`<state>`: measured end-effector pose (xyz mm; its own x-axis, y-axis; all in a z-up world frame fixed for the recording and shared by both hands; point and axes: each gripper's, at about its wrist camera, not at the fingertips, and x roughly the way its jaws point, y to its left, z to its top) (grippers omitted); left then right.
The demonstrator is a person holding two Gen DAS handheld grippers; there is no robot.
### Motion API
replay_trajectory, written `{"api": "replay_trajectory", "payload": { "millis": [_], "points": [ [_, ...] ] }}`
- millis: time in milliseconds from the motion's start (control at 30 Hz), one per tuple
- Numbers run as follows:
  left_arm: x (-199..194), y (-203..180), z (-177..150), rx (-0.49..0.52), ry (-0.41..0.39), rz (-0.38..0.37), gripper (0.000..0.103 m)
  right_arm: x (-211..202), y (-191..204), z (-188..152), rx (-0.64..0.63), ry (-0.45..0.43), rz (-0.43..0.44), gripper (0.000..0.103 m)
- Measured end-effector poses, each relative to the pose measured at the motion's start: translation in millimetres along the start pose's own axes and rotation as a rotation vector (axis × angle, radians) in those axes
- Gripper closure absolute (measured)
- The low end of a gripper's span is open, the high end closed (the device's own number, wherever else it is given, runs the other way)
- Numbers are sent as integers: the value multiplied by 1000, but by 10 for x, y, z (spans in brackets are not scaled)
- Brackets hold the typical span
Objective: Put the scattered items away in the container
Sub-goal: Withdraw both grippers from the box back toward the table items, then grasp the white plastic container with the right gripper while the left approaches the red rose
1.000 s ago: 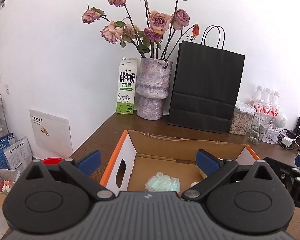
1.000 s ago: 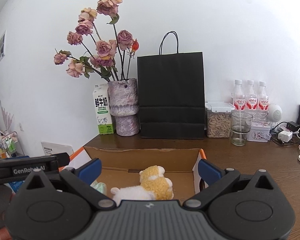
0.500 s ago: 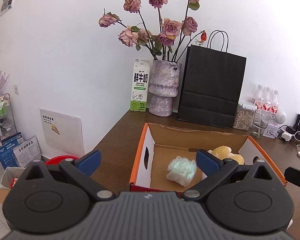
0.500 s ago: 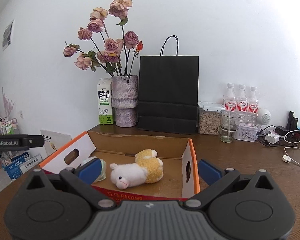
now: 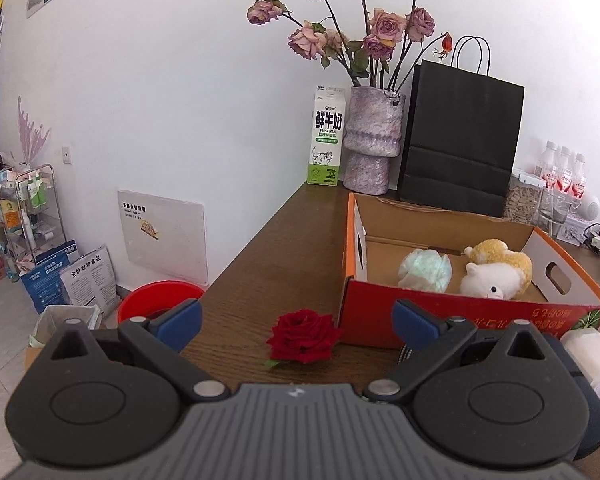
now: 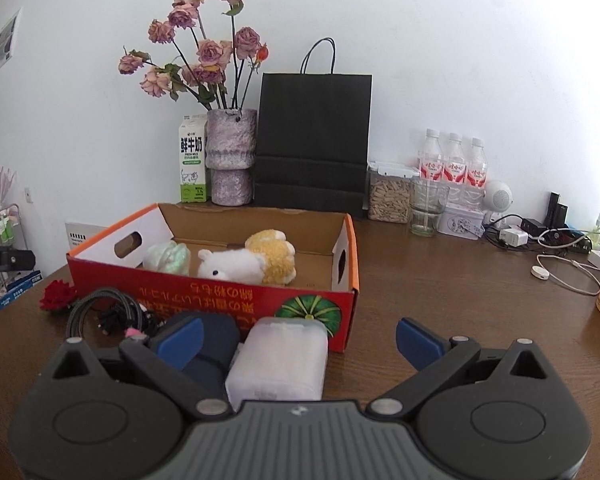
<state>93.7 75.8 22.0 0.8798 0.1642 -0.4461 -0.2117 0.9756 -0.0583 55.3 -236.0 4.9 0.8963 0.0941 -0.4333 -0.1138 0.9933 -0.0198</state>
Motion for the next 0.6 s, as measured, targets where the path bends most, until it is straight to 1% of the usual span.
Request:
{"api": "replay_trajectory", "payload": {
  "millis": [233, 433, 600],
  "points": [
    [-118, 32, -192, 57, -22, 8, 0, 11, -98, -247, 27, 66, -13, 0],
    [-149, 55, -215, 52, -24, 12, 0, 25, -155, -370, 50, 107, -7, 0],
    [-123, 49, -231, 62, -17, 10, 0, 56, -139, -395, 50, 117, 3, 0]
  ]
}}
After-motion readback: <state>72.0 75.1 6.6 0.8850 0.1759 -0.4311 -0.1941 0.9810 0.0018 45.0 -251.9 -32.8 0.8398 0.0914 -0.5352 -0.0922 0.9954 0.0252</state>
